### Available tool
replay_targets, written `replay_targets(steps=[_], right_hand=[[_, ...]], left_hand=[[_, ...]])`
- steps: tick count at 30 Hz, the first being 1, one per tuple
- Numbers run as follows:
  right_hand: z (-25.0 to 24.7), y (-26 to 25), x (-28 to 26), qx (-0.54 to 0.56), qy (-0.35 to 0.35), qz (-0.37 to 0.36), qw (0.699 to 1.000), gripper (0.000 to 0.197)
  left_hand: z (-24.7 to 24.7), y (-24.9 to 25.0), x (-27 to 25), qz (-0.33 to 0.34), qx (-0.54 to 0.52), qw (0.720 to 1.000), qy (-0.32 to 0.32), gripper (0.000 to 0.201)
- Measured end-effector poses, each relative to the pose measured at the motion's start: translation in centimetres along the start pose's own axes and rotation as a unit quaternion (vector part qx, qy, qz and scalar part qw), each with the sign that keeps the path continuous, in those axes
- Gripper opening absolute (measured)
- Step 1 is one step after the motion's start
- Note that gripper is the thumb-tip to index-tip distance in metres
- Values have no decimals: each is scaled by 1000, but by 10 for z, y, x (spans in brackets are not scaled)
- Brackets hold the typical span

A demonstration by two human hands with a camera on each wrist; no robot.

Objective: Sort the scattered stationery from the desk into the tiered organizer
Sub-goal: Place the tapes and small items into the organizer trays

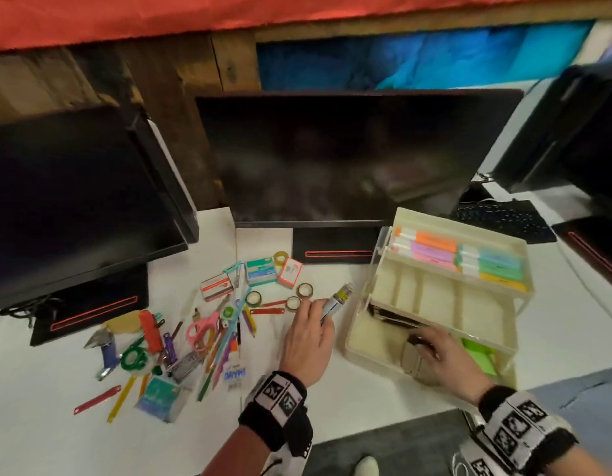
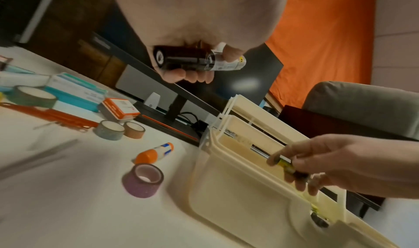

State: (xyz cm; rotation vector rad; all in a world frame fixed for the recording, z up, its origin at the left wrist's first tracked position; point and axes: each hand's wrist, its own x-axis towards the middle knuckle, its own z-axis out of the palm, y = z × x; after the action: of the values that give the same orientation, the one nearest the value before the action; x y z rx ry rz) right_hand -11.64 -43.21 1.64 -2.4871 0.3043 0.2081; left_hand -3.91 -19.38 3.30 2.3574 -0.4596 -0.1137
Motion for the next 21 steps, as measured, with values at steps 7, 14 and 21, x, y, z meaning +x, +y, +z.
replay_targets(steps=[7,14,21], right_hand=[[-13,12,8,-116,-133,89,980,14],[-8,23,12,-106,-203,42,973,21],[6,19,9,-79,-177,-22,981,16]], left_hand=[[20,17,-3,40,38,998,-37,42],[42,30,-11,90,82,988,-95,57],[65,41,-2,166,176,948,-206,61]])
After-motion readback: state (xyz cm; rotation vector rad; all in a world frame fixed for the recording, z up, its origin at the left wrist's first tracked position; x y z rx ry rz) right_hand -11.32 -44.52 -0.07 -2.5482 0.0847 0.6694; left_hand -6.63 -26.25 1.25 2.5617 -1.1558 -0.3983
